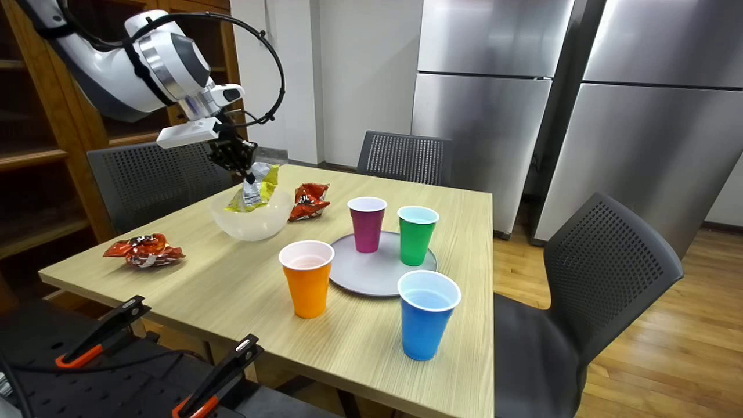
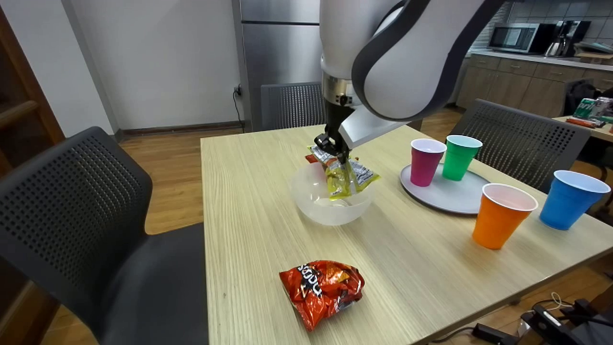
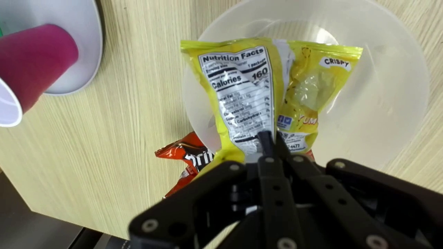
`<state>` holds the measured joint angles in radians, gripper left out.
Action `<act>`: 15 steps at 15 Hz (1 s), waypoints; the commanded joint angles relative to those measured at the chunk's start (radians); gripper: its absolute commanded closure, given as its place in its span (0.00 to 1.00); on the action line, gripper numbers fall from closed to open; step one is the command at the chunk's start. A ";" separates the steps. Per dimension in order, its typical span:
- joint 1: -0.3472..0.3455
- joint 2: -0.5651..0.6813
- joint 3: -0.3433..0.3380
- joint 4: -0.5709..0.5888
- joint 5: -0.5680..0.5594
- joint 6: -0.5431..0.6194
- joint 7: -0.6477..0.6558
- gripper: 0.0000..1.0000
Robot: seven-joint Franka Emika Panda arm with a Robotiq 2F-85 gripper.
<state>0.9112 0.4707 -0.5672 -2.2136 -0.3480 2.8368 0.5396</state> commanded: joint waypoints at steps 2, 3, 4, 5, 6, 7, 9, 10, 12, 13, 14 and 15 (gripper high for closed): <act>-0.131 0.056 0.121 0.096 0.016 -0.073 -0.018 1.00; -0.154 0.064 0.139 0.108 0.014 -0.080 -0.020 1.00; -0.174 0.070 0.156 0.118 0.012 -0.087 -0.021 1.00; -0.191 0.080 0.170 0.130 0.009 -0.093 -0.020 1.00; -0.214 0.086 0.189 0.140 0.012 -0.101 -0.028 1.00; -0.231 0.096 0.204 0.153 0.011 -0.111 -0.029 1.00; -0.259 0.108 0.228 0.171 0.007 -0.123 -0.029 1.00; -0.268 0.112 0.237 0.178 0.002 -0.129 -0.029 0.97; -0.282 0.119 0.250 0.190 -0.005 -0.139 -0.027 0.72; -0.287 0.119 0.255 0.192 -0.010 -0.141 -0.027 0.69; -0.288 0.120 0.257 0.193 -0.015 -0.141 -0.025 0.62; -0.289 0.117 0.259 0.190 -0.020 -0.139 -0.023 0.56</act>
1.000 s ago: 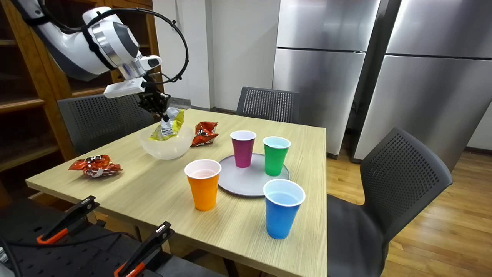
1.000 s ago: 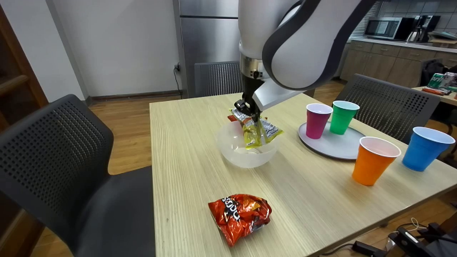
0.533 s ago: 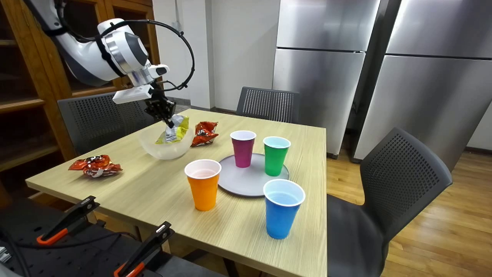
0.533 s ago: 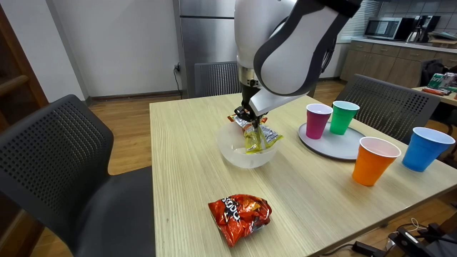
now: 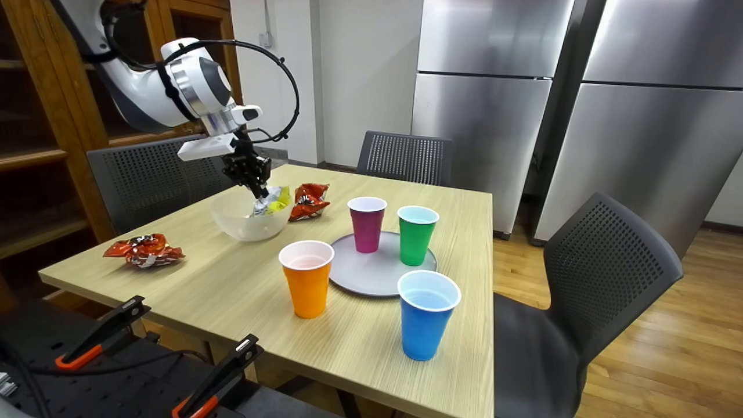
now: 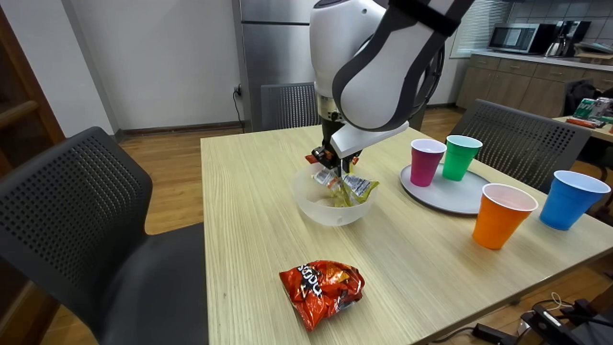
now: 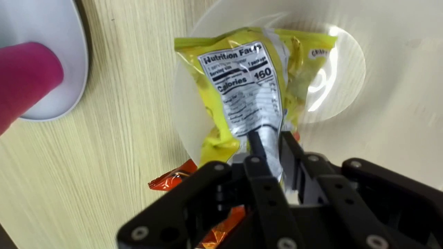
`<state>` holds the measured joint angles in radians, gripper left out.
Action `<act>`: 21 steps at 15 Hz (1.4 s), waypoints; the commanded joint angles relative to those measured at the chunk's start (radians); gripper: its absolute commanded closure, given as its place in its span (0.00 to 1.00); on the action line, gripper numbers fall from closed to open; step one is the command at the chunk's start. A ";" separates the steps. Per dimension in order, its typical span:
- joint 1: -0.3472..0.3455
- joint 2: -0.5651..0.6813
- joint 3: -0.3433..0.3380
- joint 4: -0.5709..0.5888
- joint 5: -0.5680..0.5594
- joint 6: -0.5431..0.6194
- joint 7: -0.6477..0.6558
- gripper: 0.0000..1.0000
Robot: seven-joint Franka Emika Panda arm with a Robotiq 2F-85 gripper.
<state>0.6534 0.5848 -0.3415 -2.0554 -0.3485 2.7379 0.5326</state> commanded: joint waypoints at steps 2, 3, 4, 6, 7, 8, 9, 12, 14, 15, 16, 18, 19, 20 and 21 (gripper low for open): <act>-0.032 -0.005 0.037 0.025 -0.028 -0.037 -0.023 0.41; -0.028 -0.009 0.034 0.020 -0.035 -0.037 -0.022 0.34; -0.026 -0.014 0.034 0.013 -0.043 -0.034 -0.027 0.26; -0.019 -0.026 0.029 0.001 -0.066 -0.041 -0.035 0.11; -0.016 -0.031 0.027 -0.005 -0.083 -0.042 -0.040 0.04; -0.016 -0.039 0.026 -0.015 -0.102 -0.036 -0.046 0.00; -0.015 -0.051 0.029 -0.027 -0.118 -0.034 -0.052 0.00; -0.016 -0.078 0.035 -0.057 -0.167 -0.026 -0.075 0.00; -0.016 -0.103 0.038 -0.082 -0.201 -0.019 -0.083 0.00; -0.017 -0.115 0.042 -0.093 -0.214 -0.023 -0.083 0.00; -0.022 -0.133 0.050 -0.106 -0.219 -0.034 -0.089 0.00; -0.031 -0.164 0.067 -0.134 -0.234 -0.041 -0.103 0.00; -0.037 -0.180 0.077 -0.148 -0.240 -0.045 -0.114 0.00; -0.037 -0.196 0.083 -0.161 -0.248 -0.054 -0.119 0.00; -0.044 -0.209 0.096 -0.172 -0.253 -0.063 -0.131 0.00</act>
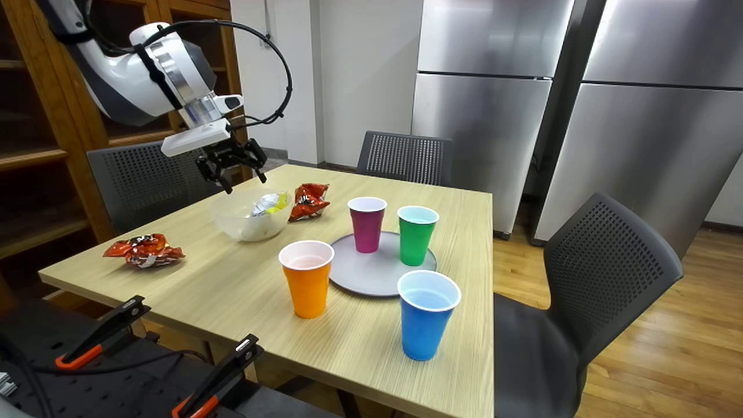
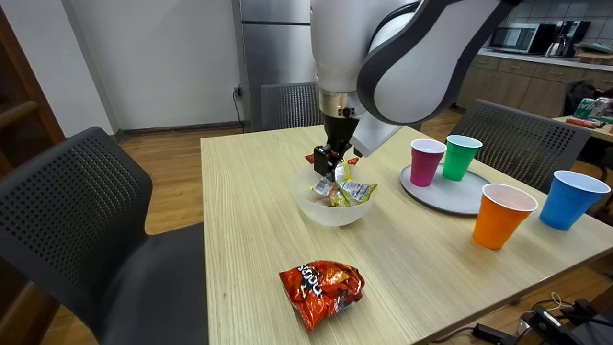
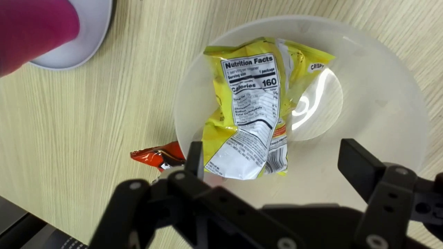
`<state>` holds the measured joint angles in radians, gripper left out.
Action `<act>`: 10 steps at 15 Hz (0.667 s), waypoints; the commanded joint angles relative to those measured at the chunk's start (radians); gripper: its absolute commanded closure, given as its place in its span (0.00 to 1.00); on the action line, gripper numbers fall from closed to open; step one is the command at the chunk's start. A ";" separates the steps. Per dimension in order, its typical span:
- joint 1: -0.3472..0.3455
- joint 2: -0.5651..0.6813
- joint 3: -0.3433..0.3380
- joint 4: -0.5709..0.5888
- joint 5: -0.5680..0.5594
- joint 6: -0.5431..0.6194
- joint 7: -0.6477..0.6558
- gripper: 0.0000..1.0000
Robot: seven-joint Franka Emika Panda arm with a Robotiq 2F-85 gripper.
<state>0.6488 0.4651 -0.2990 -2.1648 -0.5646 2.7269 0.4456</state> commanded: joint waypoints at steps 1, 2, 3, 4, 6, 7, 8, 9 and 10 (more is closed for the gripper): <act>-0.048 -0.104 0.069 -0.075 -0.043 -0.061 -0.054 0.00; -0.059 -0.118 0.088 -0.087 -0.047 -0.070 -0.069 0.00; -0.073 -0.130 0.110 -0.098 -0.047 -0.082 -0.088 0.00; -0.087 -0.138 0.133 -0.106 -0.043 -0.095 -0.109 0.00; -0.122 -0.155 0.181 -0.122 -0.034 -0.122 -0.152 0.00; -0.137 -0.158 0.202 -0.126 -0.036 -0.137 -0.166 0.00; -0.151 -0.159 0.224 -0.128 -0.036 -0.151 -0.180 0.00; -0.167 -0.161 0.244 -0.132 -0.036 -0.164 -0.194 0.00; -0.183 -0.165 0.264 -0.138 -0.036 -0.173 -0.211 0.00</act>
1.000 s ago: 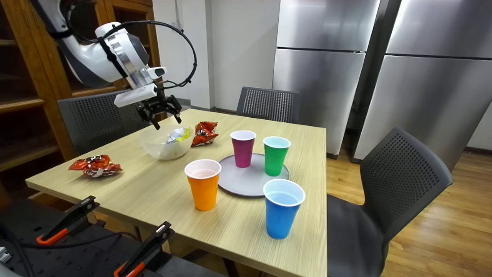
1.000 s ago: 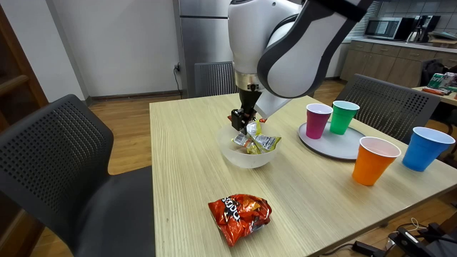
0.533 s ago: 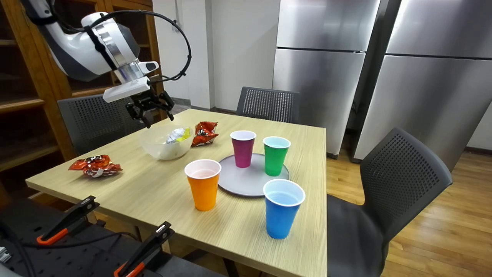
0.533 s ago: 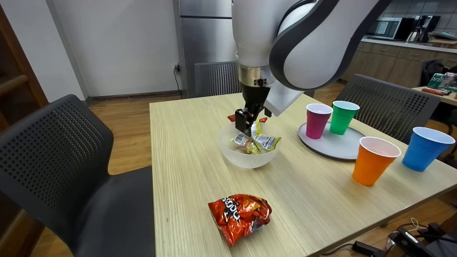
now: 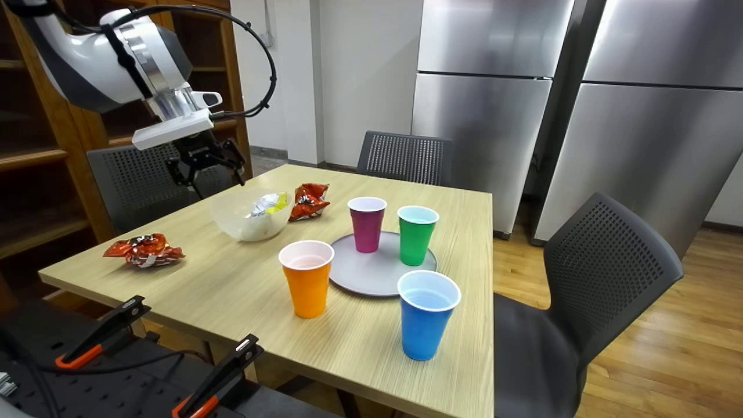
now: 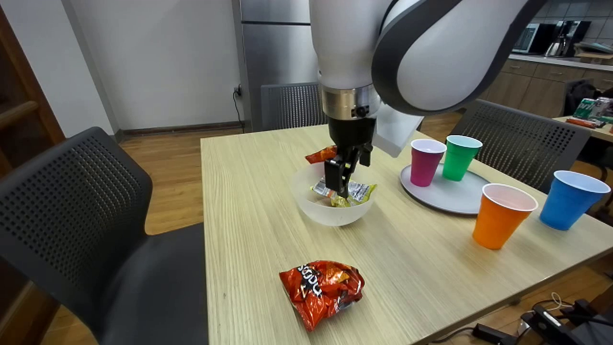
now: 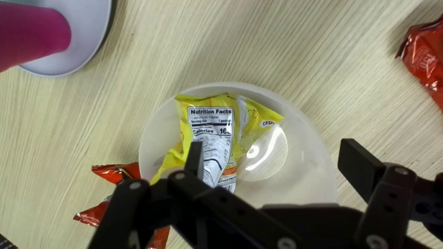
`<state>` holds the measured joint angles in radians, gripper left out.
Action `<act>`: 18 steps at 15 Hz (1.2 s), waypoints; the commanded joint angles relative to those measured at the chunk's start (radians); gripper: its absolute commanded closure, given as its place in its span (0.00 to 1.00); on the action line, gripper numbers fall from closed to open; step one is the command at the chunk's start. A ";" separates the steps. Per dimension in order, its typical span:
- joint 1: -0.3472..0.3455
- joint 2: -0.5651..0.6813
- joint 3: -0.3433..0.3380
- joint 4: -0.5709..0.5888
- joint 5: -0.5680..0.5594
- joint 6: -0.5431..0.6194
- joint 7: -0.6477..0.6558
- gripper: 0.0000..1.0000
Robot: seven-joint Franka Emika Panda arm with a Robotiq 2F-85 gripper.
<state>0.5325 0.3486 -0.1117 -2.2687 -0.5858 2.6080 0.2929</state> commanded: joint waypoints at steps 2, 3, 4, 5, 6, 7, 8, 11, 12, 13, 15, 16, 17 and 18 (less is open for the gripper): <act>-0.084 -0.049 0.103 -0.040 -0.018 -0.071 -0.074 0.00; -0.091 -0.048 0.114 -0.041 -0.020 -0.078 -0.080 0.00; -0.098 -0.046 0.124 -0.042 -0.020 -0.083 -0.088 0.00; -0.105 -0.047 0.133 -0.046 -0.018 -0.086 -0.096 0.00; -0.109 -0.047 0.142 -0.049 -0.016 -0.089 -0.104 0.00; -0.115 -0.049 0.150 -0.054 -0.014 -0.090 -0.117 0.00; -0.119 -0.051 0.158 -0.060 -0.016 -0.086 -0.127 0.00; -0.132 -0.060 0.183 -0.083 -0.013 -0.065 -0.168 0.00; -0.134 -0.063 0.192 -0.089 -0.011 -0.060 -0.180 0.00; -0.138 -0.067 0.200 -0.095 -0.009 -0.056 -0.193 0.00; -0.145 -0.078 0.219 -0.109 0.002 -0.052 -0.224 0.00; -0.146 -0.085 0.228 -0.116 0.003 -0.049 -0.234 0.00; -0.147 -0.092 0.237 -0.123 0.004 -0.047 -0.244 0.00; -0.151 -0.099 0.247 -0.132 0.009 -0.044 -0.258 0.00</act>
<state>0.4213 0.3105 0.0859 -2.3479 -0.5855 2.5530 0.0942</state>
